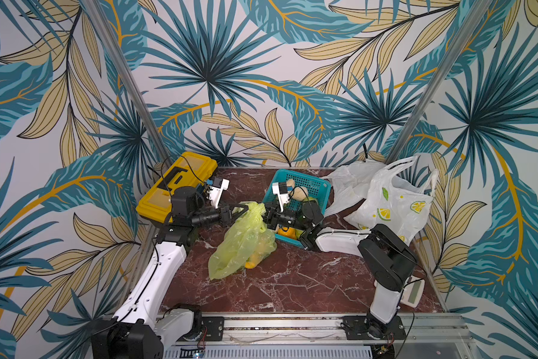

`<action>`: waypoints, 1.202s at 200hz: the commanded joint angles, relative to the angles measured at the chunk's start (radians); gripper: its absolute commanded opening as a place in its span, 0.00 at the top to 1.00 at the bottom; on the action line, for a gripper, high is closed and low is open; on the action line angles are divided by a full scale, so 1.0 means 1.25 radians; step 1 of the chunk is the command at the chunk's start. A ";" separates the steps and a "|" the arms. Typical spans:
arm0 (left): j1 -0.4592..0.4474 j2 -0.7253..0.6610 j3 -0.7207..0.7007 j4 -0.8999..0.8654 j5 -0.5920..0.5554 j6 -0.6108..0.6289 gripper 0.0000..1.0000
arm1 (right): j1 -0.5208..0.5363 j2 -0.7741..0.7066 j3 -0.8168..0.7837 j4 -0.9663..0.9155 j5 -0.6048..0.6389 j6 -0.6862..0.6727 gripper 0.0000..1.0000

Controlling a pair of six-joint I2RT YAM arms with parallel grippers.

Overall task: Place the pears into plastic bags & tie knots
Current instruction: Tie the plastic bag at the center of the board.

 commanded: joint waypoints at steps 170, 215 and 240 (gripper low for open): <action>0.035 -0.001 -0.028 0.048 0.059 -0.005 0.97 | -0.001 0.014 0.013 0.003 0.005 0.031 1.00; 0.055 -0.016 -0.031 0.049 -0.001 -0.018 1.00 | -0.025 -0.076 -0.044 -0.182 0.074 0.038 0.67; 0.072 -0.008 -0.024 0.049 -0.008 -0.042 1.00 | -0.039 -0.211 -0.089 -0.474 0.120 -0.002 0.63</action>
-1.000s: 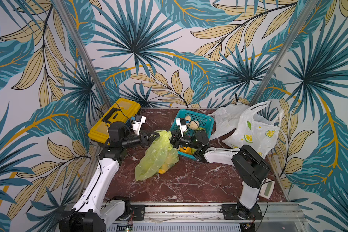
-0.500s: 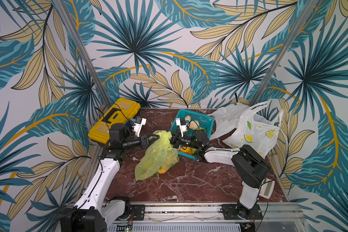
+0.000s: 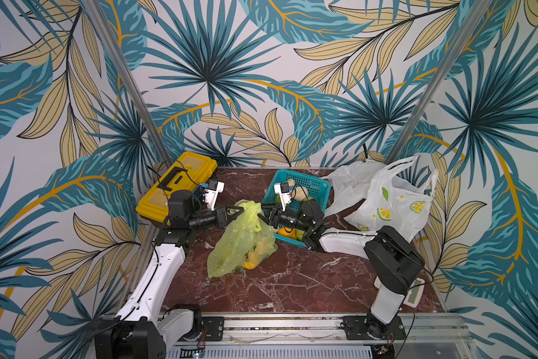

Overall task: Place the pears into plastic bags & tie knots
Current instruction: Tie the plastic bag at the center of the board.

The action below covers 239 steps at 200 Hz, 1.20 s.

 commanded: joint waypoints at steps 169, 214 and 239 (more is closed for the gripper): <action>0.027 -0.025 0.010 0.021 -0.016 -0.036 1.00 | 0.094 -0.113 0.237 -0.787 0.088 0.084 0.61; 0.027 -0.030 0.010 0.022 -0.020 -0.049 1.00 | 0.128 -0.068 0.276 -0.776 0.113 0.120 0.70; 0.030 -0.046 0.009 0.021 -0.027 -0.063 1.00 | 0.133 -0.081 0.303 -0.882 0.169 0.126 0.99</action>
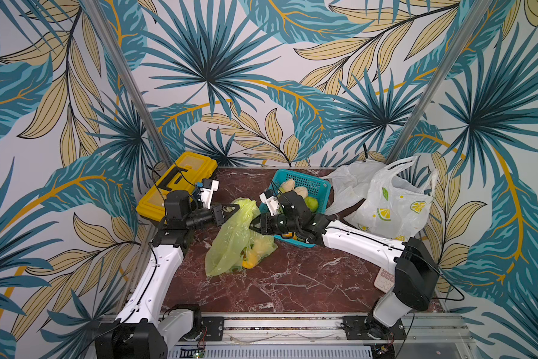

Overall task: Place the pears into plastic bags & tie knots
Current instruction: Tie the plastic bag at the center of the board.

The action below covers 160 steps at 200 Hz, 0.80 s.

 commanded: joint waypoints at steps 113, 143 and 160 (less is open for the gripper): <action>0.119 -0.100 0.004 -0.093 -0.064 0.010 1.00 | 0.007 -0.120 0.029 -0.527 0.416 -0.095 1.00; 0.185 -0.097 -0.013 -0.221 -0.195 0.076 1.00 | -0.014 -0.095 -0.046 -0.478 0.390 -0.062 1.00; 0.209 -0.101 -0.049 -0.229 -0.245 0.083 1.00 | -0.049 -0.089 -0.127 -0.438 0.373 -0.039 1.00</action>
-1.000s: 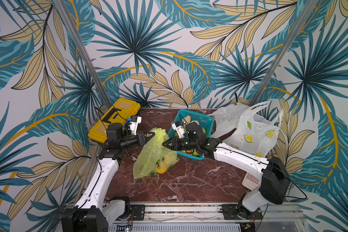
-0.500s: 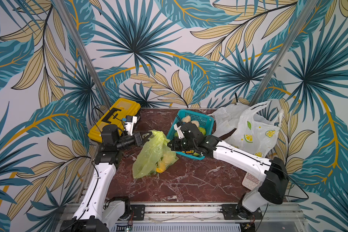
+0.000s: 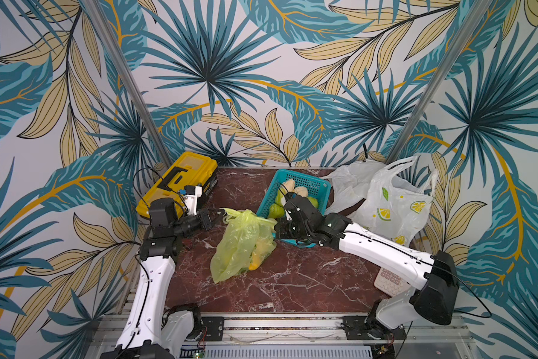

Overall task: Place the pears into plastic bags & tie knots
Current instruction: Tie the plastic bag at the center of the board.

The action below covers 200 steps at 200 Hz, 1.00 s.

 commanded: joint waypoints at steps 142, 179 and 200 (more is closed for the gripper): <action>0.048 -0.096 -0.058 -0.033 -0.068 -0.106 0.22 | -0.082 0.123 -0.080 0.057 -0.148 0.043 1.00; -0.011 -0.051 -0.034 -0.102 -0.215 -0.061 0.18 | -0.083 0.134 -0.072 0.055 -0.159 0.033 1.00; -0.044 0.006 -0.010 -0.061 -0.196 -0.094 0.19 | -0.083 0.145 -0.067 0.058 -0.164 0.034 1.00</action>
